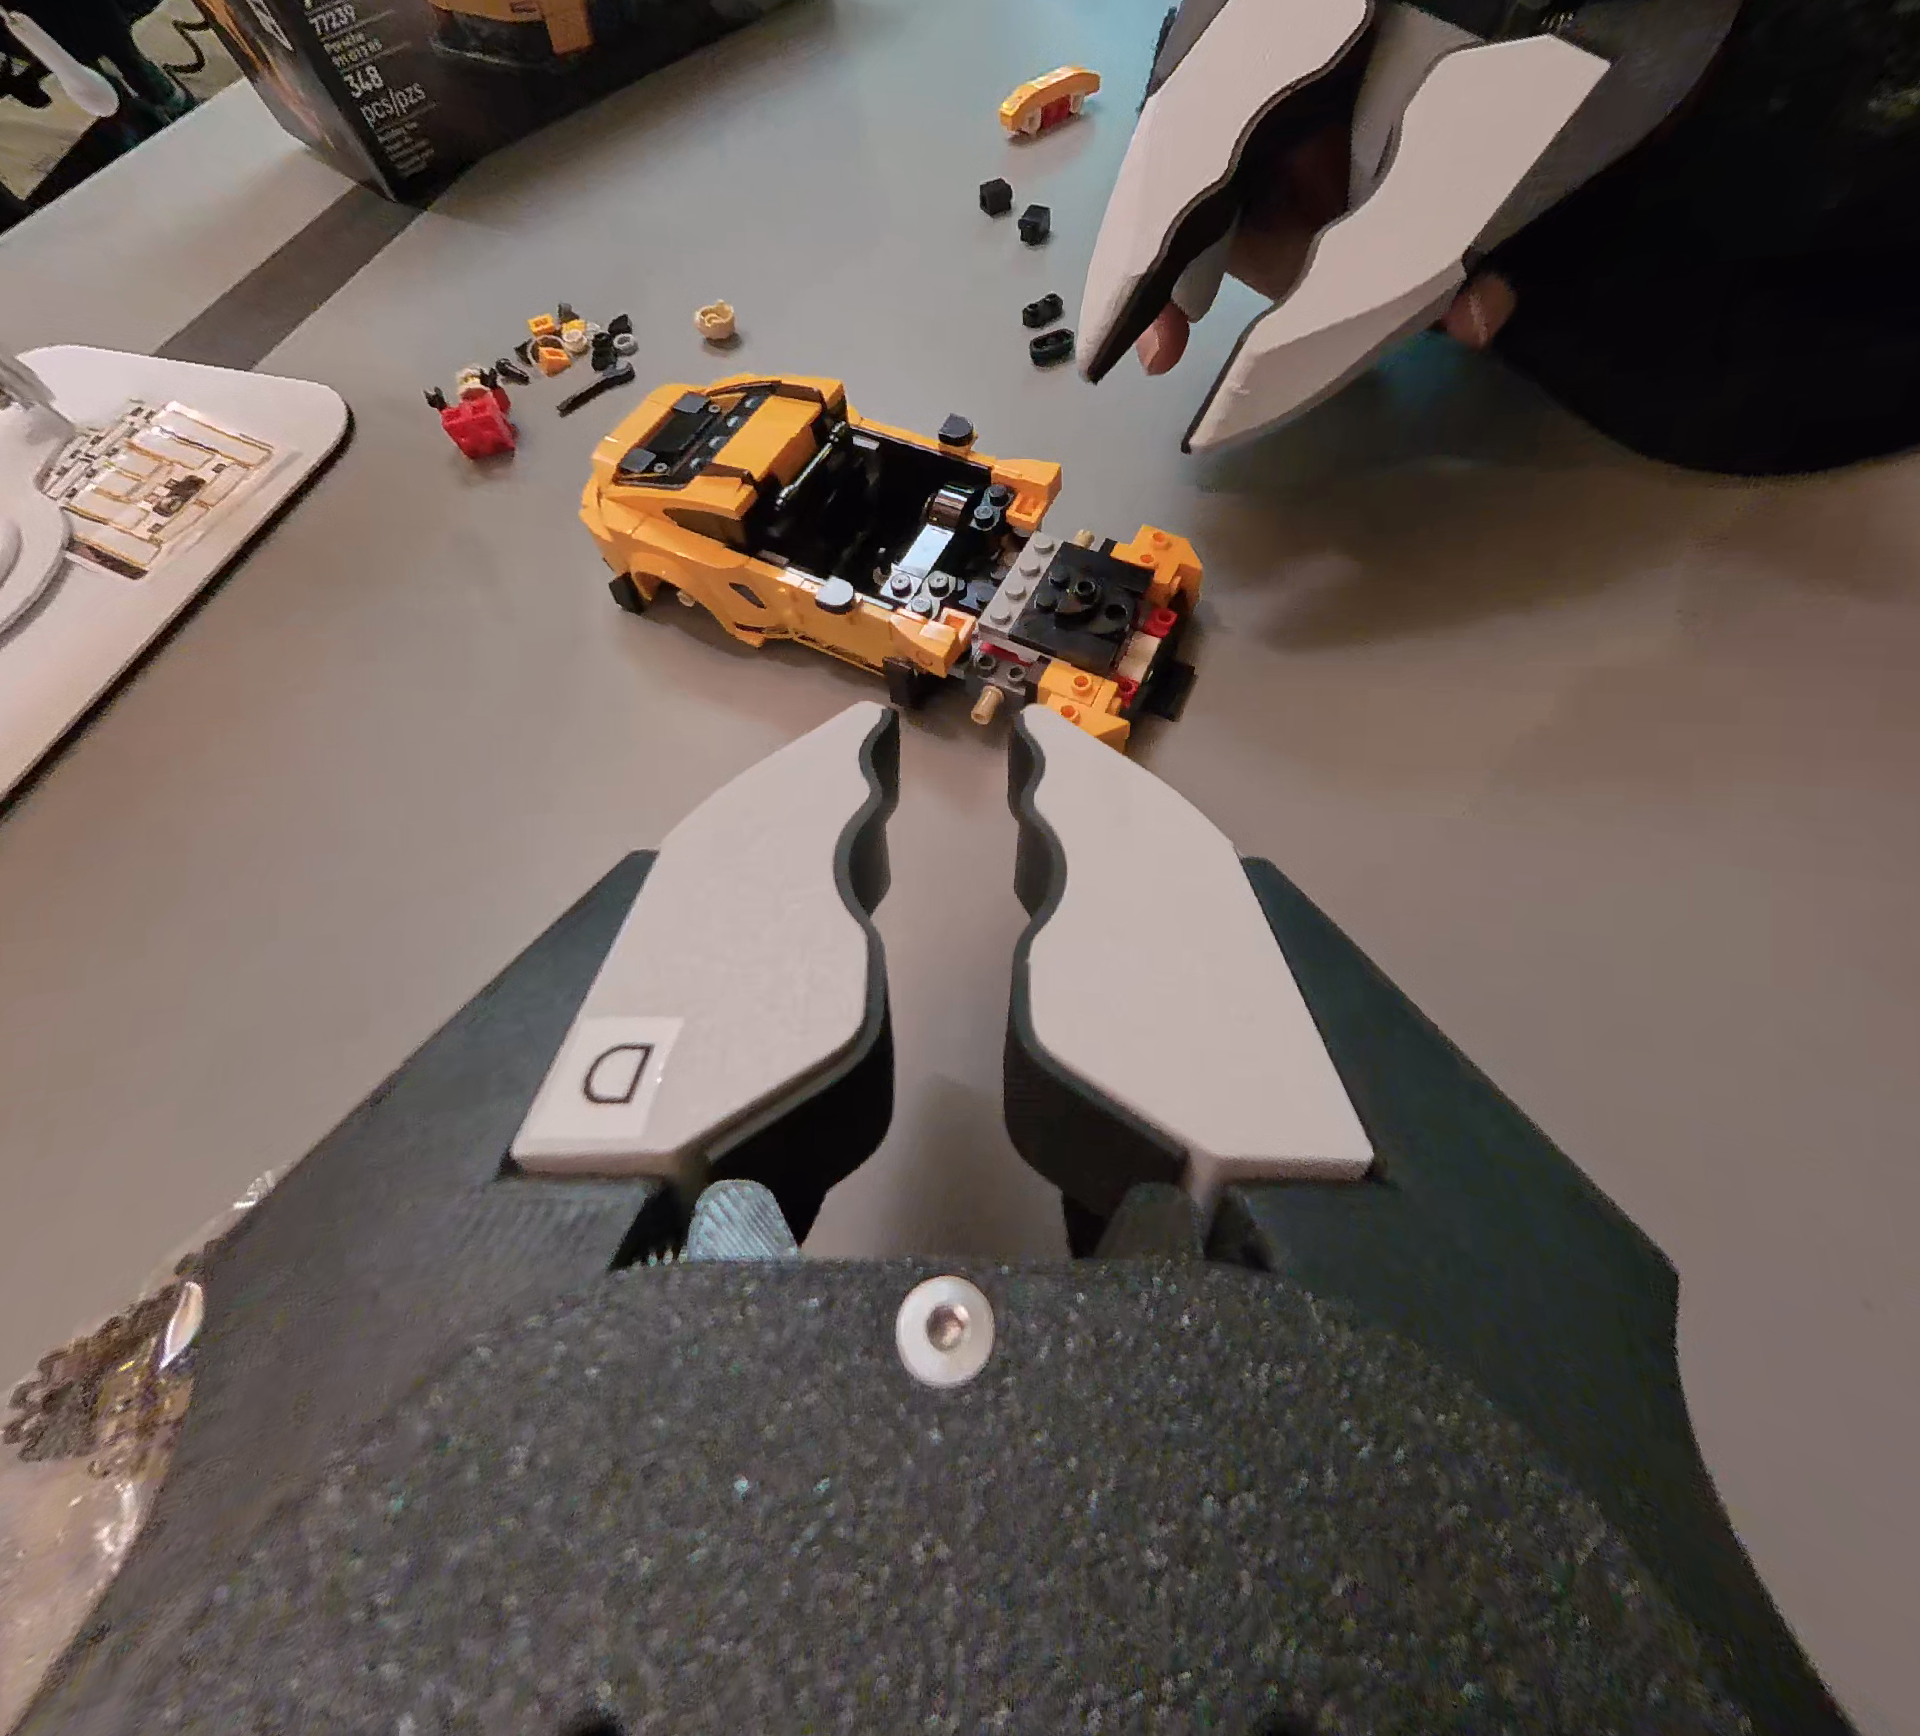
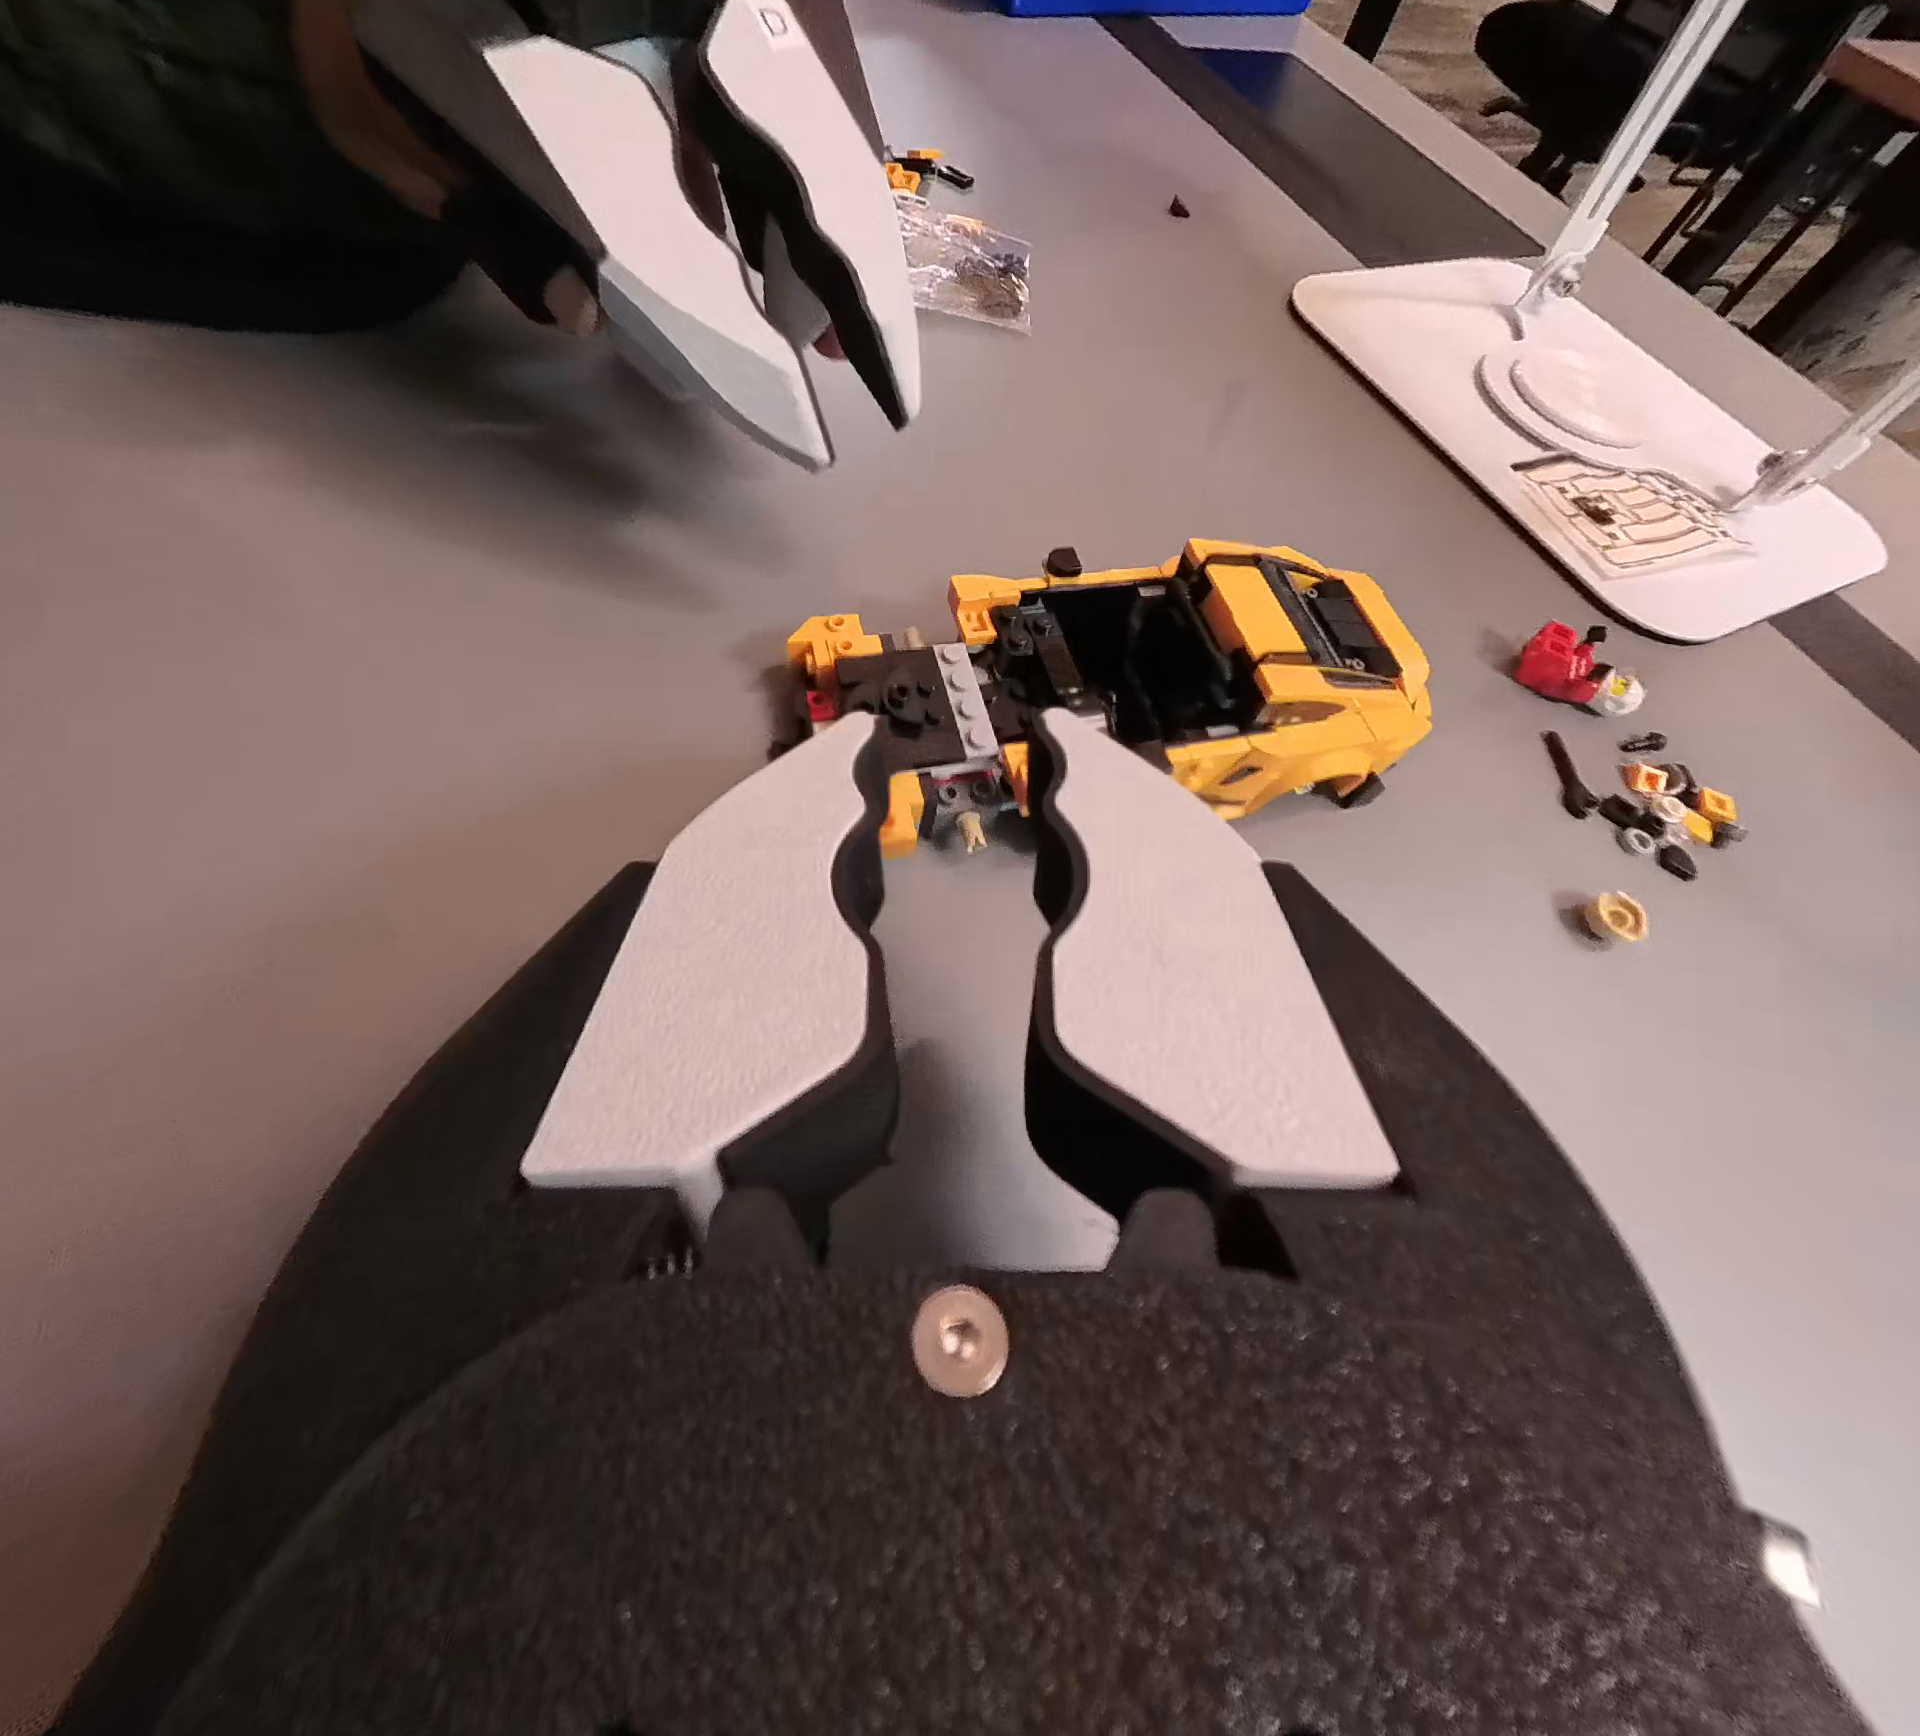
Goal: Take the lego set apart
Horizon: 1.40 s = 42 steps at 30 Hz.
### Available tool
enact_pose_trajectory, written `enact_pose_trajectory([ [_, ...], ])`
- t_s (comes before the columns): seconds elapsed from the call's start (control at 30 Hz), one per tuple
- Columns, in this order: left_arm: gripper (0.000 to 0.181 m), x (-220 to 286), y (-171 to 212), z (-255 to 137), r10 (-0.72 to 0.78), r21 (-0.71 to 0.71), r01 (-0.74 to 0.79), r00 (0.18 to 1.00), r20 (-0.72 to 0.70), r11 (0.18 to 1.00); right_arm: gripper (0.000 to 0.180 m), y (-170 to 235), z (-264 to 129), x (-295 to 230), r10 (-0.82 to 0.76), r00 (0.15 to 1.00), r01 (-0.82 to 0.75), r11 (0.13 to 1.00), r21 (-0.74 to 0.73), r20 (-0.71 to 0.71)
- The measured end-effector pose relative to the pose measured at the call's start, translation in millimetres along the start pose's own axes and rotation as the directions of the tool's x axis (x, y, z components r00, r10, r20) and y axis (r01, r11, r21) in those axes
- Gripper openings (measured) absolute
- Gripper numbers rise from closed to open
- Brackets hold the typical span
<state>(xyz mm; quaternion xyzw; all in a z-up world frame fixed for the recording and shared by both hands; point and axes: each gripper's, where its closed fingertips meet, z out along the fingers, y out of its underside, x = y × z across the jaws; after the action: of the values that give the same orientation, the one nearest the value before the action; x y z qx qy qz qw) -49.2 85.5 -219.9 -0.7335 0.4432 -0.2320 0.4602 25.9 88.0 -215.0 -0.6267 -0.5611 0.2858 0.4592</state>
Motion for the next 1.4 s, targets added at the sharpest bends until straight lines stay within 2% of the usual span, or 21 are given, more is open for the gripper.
enact_pose_trajectory([
  [0.17, 0.026, -14.7, -12.4, 5.2, -0.089, 0.038, 0.086, 0.993, 0.076, 0.996, 0.027, -25.7, 8.4, 16.0, 0.079, 0.993, -0.072, 0.994, 0.086, -0.09],
  [0.27, 0.019, -33.5, -34.8, -1.2, -0.199, 0.168, 0.176, 0.971, 0.135, 0.97, 0.028, -55.6, 6.1, 38.4, 0.171, 0.967, -0.128, 0.967, 0.219, -0.188],
  [0.37, 0.002, -62.7, -58.5, -22.8, -0.271, 0.341, 0.18, 0.932, 0.24, 0.922, 0.027, -77.3, -5.2, 59.6, 0.18, 0.93, -0.074, 0.945, 0.318, -0.321],
  [0.47, 0.0, -85.2, -72.6, -47.1, -0.363, 0.48, 0.2, 0.891, 0.274, 0.854, 0.025, -81.2, -22.2, 72.6, 0.203, 0.885, -0.034, 0.926, 0.376, -0.42],
  [0.57, 0.0, -97.8, -69.7, -68.2, -0.383, 0.539, 0.162, 0.864, 0.328, 0.827, 0.023, -76.8, -37.2, 82.1, 0.229, 0.847, -0.009, 0.909, 0.416, -0.48],
  [0.8, 0.0, -110.2, -57.8, -99.8, -0.303, 0.506, 0.039, 0.84, 0.451, 0.862, 0.014, -54.1, -43.3, 107.6, 0.258, 0.785, -0.023, 0.921, 0.389, -0.564],
  [1.0, 0.0, -113.2, -52.8, -100.5, -0.318, 0.503, 0.068, 0.845, 0.431, 0.861, 0.0, -43.5, -38.2, 113.0, 0.28, 0.791, -0.063, 0.922, 0.383, -0.544],
  [1.27, 0.0, -110.8, -49.2, -91.0, -0.293, 0.472, 0.063, 0.852, 0.433, 0.879, 0.0, -41.8, -39.3, 113.7, 0.297, 0.8, -0.084, 0.916, 0.392, -0.522],
  [1.4, 0.0, -110.9, -47.9, -89.1, -0.297, 0.467, 0.073, 0.854, 0.426, 0.881, 0.0, -46.4, -51.6, 120.5, 0.294, 0.771, -0.05, 0.912, 0.406, -0.565],
])
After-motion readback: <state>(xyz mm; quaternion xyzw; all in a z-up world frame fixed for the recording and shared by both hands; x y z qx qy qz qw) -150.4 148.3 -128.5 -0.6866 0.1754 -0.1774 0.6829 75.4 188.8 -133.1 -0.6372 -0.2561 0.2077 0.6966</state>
